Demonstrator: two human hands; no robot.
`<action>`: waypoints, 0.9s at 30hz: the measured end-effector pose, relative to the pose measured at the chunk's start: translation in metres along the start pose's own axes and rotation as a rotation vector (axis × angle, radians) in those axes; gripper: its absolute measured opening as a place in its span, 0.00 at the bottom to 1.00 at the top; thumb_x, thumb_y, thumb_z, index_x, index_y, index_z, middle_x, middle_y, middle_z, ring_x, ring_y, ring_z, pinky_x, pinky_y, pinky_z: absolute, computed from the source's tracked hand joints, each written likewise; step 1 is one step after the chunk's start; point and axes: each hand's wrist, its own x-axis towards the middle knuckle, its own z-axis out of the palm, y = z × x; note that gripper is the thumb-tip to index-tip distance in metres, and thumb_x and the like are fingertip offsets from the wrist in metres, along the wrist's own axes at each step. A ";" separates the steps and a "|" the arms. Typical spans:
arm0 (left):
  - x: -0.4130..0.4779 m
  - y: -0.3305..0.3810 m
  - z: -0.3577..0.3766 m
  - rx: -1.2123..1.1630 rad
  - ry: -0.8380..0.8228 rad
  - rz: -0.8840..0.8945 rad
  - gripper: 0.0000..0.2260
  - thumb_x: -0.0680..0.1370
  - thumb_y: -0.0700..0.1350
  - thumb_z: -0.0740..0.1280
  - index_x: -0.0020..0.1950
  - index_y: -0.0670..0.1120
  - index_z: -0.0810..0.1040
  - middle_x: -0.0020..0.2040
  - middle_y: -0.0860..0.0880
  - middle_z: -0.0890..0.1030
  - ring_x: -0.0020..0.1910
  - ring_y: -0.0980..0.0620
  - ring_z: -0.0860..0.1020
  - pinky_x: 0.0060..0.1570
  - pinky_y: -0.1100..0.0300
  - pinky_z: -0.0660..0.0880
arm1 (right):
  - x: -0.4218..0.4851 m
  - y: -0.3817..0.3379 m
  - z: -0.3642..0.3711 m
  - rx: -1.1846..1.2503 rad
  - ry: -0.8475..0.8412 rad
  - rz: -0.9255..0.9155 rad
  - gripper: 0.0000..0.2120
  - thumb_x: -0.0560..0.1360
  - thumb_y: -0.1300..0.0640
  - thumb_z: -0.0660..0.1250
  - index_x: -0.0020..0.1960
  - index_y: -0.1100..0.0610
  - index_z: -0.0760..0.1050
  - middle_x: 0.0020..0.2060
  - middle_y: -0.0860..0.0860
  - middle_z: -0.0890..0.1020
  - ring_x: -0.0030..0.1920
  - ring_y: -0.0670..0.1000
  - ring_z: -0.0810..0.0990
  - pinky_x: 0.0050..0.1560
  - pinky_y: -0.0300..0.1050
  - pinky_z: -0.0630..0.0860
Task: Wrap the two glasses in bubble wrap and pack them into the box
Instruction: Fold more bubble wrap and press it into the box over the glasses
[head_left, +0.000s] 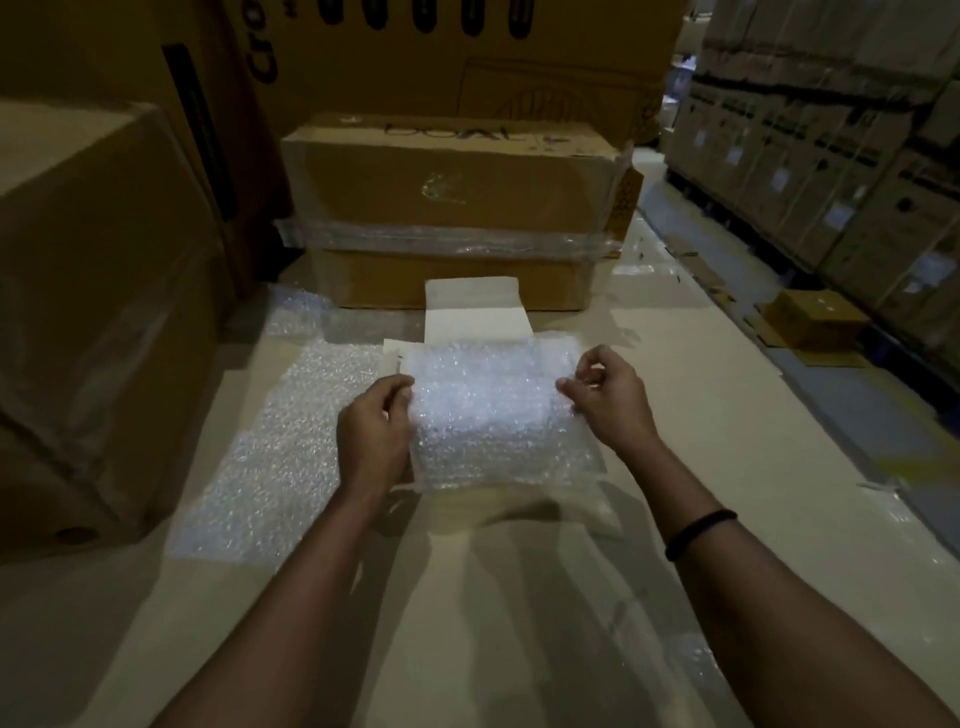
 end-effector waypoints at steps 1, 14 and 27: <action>0.011 -0.001 0.003 0.055 0.017 0.026 0.09 0.80 0.41 0.66 0.58 0.45 0.82 0.51 0.50 0.83 0.49 0.52 0.79 0.47 0.66 0.74 | 0.015 -0.002 0.004 -0.110 0.004 -0.065 0.08 0.72 0.55 0.74 0.43 0.52 0.74 0.38 0.51 0.81 0.37 0.52 0.80 0.38 0.45 0.75; 0.084 -0.017 0.054 0.967 -0.303 0.205 0.12 0.78 0.52 0.65 0.61 0.57 0.80 0.65 0.52 0.76 0.63 0.47 0.68 0.62 0.49 0.58 | 0.113 0.010 0.040 -0.953 -0.324 -0.532 0.14 0.75 0.45 0.68 0.57 0.50 0.81 0.54 0.54 0.81 0.57 0.56 0.75 0.57 0.48 0.67; 0.098 0.000 0.073 1.158 -0.625 0.329 0.26 0.76 0.49 0.61 0.75 0.54 0.65 0.71 0.51 0.72 0.72 0.45 0.63 0.69 0.40 0.49 | 0.116 -0.001 0.057 -0.957 -0.523 -0.606 0.15 0.76 0.62 0.62 0.62 0.57 0.76 0.58 0.55 0.81 0.56 0.56 0.79 0.53 0.49 0.75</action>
